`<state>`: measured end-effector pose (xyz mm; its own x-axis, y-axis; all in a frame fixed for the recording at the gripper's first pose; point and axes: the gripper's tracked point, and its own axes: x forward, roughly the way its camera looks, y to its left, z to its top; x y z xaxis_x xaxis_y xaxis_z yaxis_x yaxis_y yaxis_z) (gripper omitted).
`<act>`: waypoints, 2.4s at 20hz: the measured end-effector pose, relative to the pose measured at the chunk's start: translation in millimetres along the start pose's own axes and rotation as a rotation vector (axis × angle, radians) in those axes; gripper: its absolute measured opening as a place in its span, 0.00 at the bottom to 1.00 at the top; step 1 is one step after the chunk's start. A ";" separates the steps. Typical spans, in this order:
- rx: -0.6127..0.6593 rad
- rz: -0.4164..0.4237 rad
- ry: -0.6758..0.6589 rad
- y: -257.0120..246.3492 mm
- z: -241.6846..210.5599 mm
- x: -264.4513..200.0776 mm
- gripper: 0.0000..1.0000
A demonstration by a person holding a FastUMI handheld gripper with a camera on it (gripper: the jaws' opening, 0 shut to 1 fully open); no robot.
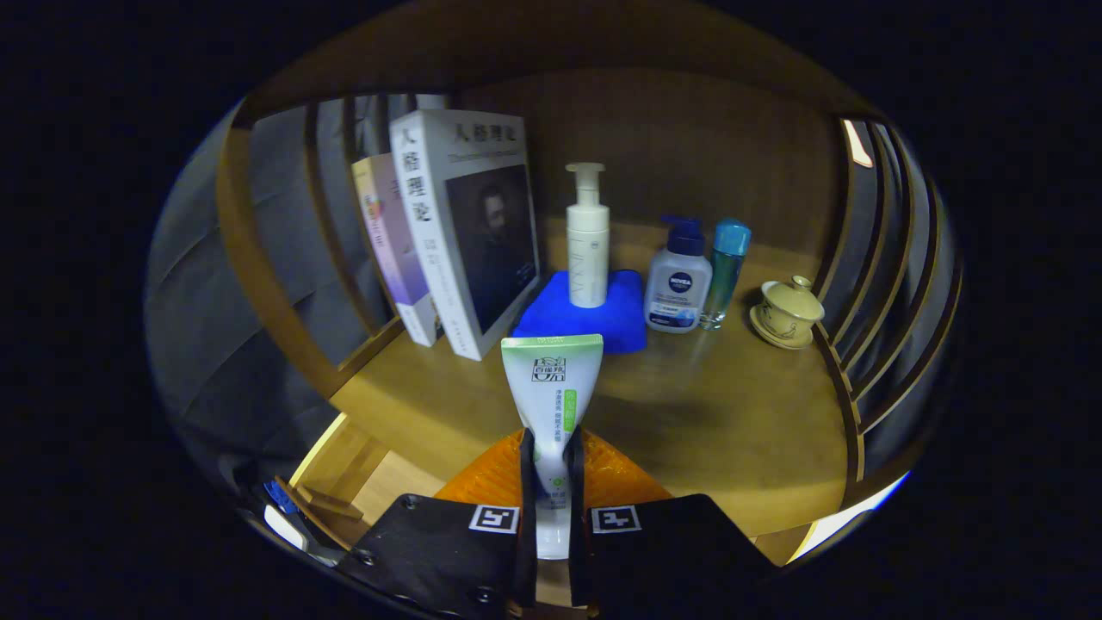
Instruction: Pull open the drawer, take out the items inside it, and place them on the countertop above the cabinet.
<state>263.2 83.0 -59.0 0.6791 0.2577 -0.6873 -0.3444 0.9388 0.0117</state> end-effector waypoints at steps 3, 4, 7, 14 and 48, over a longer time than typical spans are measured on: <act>0.031 -0.064 0.012 -17.1 -0.5 20.0 0.17; 0.053 -0.075 0.013 -20.4 2.5 24.1 0.16; 0.107 -0.094 -0.005 -23.4 8.4 33.9 0.19; 0.155 -0.122 -0.059 -23.5 14.2 25.1 0.48; 0.053 -0.264 -0.539 37.2 -191.0 -143.8 0.98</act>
<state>28.9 37.1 -98.4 0.9749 0.0810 -0.2076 -0.0960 0.9934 -0.0632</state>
